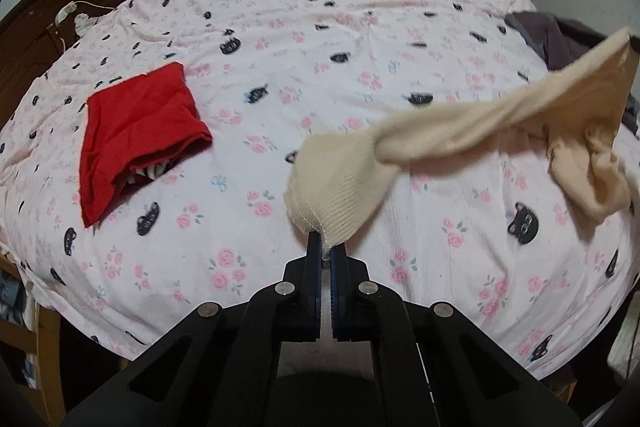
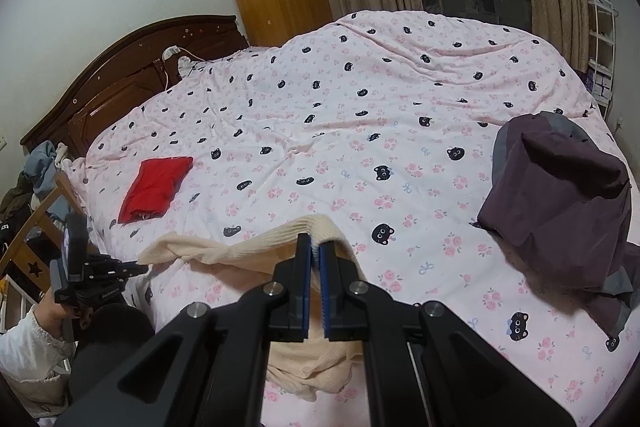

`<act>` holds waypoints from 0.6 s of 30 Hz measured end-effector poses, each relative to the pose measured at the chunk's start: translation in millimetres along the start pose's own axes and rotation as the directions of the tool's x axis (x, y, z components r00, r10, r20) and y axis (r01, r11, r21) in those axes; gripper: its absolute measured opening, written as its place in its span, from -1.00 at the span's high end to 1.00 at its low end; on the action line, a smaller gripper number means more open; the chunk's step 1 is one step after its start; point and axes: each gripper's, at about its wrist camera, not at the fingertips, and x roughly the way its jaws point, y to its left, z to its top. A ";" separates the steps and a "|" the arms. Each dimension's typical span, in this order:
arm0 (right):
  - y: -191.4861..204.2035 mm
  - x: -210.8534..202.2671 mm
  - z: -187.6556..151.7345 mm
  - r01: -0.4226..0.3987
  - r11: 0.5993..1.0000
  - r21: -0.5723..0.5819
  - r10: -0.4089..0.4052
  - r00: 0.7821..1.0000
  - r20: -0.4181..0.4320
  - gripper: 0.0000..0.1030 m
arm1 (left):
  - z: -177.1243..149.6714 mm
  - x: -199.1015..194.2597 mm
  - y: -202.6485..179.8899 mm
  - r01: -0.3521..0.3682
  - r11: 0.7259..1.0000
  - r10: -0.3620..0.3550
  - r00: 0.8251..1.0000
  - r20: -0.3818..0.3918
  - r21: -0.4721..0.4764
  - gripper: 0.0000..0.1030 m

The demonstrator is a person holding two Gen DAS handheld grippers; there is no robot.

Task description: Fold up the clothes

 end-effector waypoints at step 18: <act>-46.1 -0.9 32.2 0.044 0.993 0.105 -0.049 0.998 0.044 0.91 | 91.0 -17.5 15.6 -0.046 0.998 0.055 0.985 0.166 -0.053 0.95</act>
